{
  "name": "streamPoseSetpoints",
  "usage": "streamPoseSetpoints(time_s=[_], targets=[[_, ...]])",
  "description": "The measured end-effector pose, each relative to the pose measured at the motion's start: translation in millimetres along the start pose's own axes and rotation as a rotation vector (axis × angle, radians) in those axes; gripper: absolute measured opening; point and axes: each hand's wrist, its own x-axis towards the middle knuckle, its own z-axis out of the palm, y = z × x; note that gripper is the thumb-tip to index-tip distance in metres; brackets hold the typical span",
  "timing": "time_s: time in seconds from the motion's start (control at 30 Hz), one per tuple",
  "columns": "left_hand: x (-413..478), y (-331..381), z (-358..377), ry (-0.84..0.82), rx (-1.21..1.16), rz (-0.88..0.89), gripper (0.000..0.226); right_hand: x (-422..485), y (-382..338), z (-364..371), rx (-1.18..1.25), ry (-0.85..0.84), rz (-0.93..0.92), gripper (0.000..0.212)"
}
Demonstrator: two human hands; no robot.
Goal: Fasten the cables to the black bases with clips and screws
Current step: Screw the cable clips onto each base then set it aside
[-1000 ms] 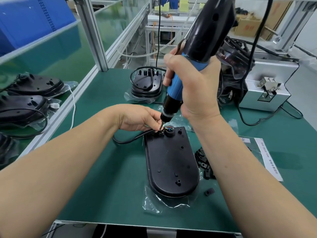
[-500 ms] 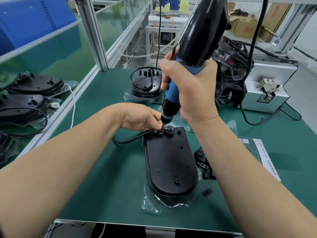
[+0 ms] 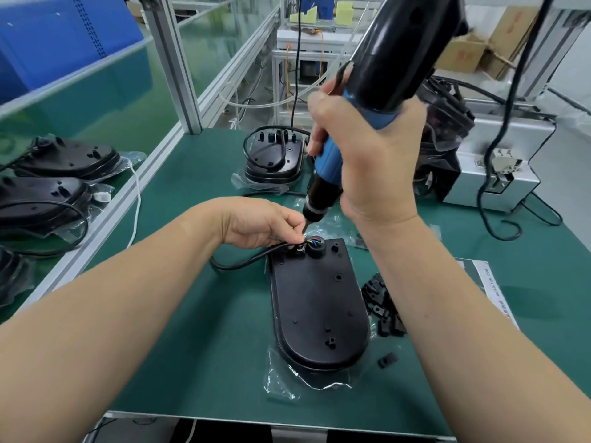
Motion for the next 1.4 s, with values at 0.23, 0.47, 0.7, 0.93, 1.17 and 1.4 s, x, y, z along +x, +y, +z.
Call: streamPoseSetpoints(time_s=[0.23,0.47,0.7,0.93,1.17,1.4], targets=[[-4,4,1,0.006,0.005,-0.014,0.027,-9,9,0,-0.021,0.023,0.089,0.010],[-3,2,0,0.044,-0.021,-0.022,0.018,-8,8,0,-0.018,0.023,0.080,0.014],[-4,3,3,0.041,-0.005,-0.024,0.017,-10,10,1,-0.017,0.018,0.112,0.006],[-8,2,7,0.084,0.027,0.016,0.032,-10,9,1,-0.016,0.009,0.104,0.008],[-14,-10,10,0.164,0.147,0.085,0.049,-11,8,2,0.010,0.006,0.117,0.008],[-16,-8,14,0.169,0.098,0.097,0.053,-10,8,5,-0.034,0.008,0.149,0.006]])
